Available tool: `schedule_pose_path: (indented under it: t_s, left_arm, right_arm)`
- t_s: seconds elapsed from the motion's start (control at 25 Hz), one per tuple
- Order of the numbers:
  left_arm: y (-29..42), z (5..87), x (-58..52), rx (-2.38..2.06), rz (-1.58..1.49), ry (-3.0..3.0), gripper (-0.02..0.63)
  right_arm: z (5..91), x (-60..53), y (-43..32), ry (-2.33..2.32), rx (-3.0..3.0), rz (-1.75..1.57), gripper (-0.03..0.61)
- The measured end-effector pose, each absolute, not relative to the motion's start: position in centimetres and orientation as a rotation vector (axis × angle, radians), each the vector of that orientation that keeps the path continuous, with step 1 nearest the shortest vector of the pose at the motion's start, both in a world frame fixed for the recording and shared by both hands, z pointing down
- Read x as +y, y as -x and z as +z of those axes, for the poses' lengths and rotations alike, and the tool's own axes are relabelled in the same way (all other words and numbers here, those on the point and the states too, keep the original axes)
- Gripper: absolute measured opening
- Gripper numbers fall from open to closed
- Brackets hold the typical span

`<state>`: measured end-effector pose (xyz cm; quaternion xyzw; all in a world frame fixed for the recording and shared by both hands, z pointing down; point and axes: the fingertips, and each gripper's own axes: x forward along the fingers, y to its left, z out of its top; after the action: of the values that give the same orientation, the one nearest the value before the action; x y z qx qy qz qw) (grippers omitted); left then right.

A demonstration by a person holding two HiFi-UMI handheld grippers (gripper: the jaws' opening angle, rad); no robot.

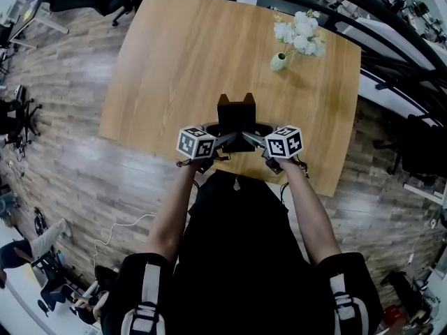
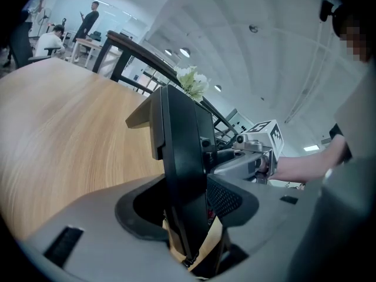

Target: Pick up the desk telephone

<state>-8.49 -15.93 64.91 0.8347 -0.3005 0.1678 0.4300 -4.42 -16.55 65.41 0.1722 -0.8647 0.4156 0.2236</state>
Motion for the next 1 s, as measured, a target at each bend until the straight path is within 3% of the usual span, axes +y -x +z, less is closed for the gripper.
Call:
schedule_pose_path:
  t_s: [1.0]
  left_arm:
    - [5.7, 61.5, -9.2, -0.868, 0.438, -2.151, 0.222]
  right_arm:
    - [62.3, -9.9, 1.7, -0.406, -2.467, 1.07, 0.218]
